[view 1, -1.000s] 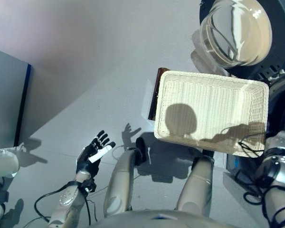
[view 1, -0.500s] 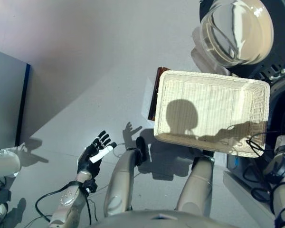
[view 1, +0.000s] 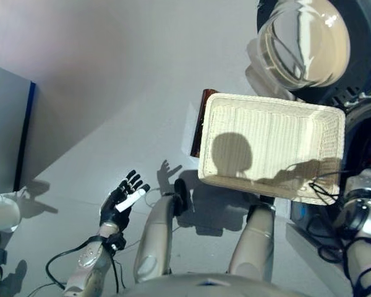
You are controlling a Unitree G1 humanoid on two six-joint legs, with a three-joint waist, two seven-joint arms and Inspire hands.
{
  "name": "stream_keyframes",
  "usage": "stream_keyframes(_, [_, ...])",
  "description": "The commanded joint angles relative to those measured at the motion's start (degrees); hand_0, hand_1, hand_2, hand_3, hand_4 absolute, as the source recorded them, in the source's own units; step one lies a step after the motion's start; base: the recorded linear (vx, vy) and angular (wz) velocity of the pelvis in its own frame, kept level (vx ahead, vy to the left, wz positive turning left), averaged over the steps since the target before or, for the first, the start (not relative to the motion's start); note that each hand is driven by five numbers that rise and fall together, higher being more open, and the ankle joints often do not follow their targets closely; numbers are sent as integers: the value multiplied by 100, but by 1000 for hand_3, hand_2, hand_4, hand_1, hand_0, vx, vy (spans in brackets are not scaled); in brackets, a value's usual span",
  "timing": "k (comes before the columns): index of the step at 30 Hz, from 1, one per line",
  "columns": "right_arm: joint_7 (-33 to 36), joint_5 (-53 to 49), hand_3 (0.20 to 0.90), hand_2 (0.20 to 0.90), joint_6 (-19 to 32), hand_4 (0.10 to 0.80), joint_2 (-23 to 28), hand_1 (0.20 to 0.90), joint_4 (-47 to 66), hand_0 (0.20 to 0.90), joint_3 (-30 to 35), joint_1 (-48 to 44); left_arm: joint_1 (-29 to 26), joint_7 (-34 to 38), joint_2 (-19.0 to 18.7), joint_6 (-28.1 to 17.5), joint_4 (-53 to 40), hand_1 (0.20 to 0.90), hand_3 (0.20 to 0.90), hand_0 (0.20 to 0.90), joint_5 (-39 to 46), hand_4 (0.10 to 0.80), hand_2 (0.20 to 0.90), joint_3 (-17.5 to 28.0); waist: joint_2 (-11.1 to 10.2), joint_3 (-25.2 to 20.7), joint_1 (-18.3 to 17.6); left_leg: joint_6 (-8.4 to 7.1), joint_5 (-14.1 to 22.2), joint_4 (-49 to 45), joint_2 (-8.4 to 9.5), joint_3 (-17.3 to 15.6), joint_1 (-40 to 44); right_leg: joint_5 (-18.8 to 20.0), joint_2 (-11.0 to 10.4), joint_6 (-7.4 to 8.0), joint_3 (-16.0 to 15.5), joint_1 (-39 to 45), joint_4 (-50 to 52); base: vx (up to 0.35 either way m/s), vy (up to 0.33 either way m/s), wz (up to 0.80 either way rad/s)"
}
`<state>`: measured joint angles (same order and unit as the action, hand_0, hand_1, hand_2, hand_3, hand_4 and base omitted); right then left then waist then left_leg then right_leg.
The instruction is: Pick up the clothes and place them into the washing machine
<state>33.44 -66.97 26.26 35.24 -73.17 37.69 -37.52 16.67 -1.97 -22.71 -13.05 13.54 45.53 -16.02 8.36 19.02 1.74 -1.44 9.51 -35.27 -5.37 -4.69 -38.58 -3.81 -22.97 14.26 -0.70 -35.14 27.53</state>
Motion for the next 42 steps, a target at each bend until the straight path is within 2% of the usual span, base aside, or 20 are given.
stream_keyframes(1, [-108, 98, 900, 900, 531, 800, 30, 900, 191, 900, -154, 660, 185, -26, 14, -373, -113, 900, 900, 900, 83, 800, 900, 502, -95, -356, -61, -797, -634, 1039, -509, 532, 424, 243, -9, -144, -97, 365, -255, 47, -32, 5])
stream_keyframes(6, [-331, 234, 900, 900, 288, 800, -698, 900, 84, 900, -355, 1073, 176, -89, 139, -352, -41, 900, 900, 900, 55, 800, 900, 597, -303, -479, -24, -819, -795, 1593, -501, 569, 968, 439, 6, -104, -358, 1086, -923, 109, -42, 6])
stream_keyframes(11, [-617, 663, 900, 900, -34, 800, -1181, 900, 153, 900, -836, 1382, 156, -118, 269, -362, 22, 900, 900, 900, -86, 800, 900, 672, -488, -563, 4, -832, -1003, 2034, -515, 570, 1463, 660, 10, -67, -564, 1662, -1483, 95, -25, 4])
stream_keyframes(16, [-773, 1084, 900, 900, -273, 800, -1439, 900, 261, 900, -1258, 1574, 98, -119, 390, -361, 183, 900, 900, 900, -206, 800, 900, 716, -605, -610, -12, -834, -1086, 2343, -537, 526, 1911, 794, 31, -41, -719, 2153, -1898, 88, -15, -3])
stream_keyframes(19, [-1013, 1524, 900, 900, -434, 800, -1774, 900, 491, 900, -1700, 1872, 22, -94, 549, -385, 398, 900, 900, 900, -384, 800, 900, 883, -717, -773, -33, -847, -1179, 2707, -588, 460, 2343, 943, 97, -24, -846, 2525, -2264, 116, -1, -4])
stream_keyframes(23, [-1164, 2441, 900, 900, -761, 800, -1960, 900, 627, 900, -2332, 2204, -52, -84, 691, -430, 629, 900, 900, 900, -594, 800, 900, 1036, -822, -983, -57, -863, -1328, 3142, -664, 341, 2742, 1096, 171, 4, -951, 2800, -2567, 88, 4, -4])
stream_keyframes(26, [-1230, 3199, 900, 900, -934, 800, -2122, 900, 869, 900, -2844, 2488, -81, -73, 793, -449, 776, 900, 900, 900, -806, 800, 900, 1155, -905, -1141, -95, -873, -1371, 3314, -693, 246, 2985, 1164, 208, 15, -980, 2941, -2682, 77, -9, -5])
stream_keyframes(33, [-1331, 3520, 900, 900, -849, 800, -2452, 900, 1409, 900, -3001, 3029, -183, 23, 1003, -520, 1133, 900, 900, 900, -1184, 800, 900, 1292, -1012, -1427, -177, -836, -1285, 3418, -784, 48, 3483, 1169, 347, 31, -914, 3213, -2801, 65, -4, -16])
stream_keyframes(42, [-1458, 4755, 900, 900, -977, 800, -2571, 900, 2429, 900, -3748, 3821, -217, 95, 1191, -591, 1221, 900, 900, 900, -1442, 800, 900, 1374, -1035, -1656, -299, -823, -1281, 3633, -851, -182, 4012, 1043, 477, 19, -826, 3513, -2841, 36, 1, -16])
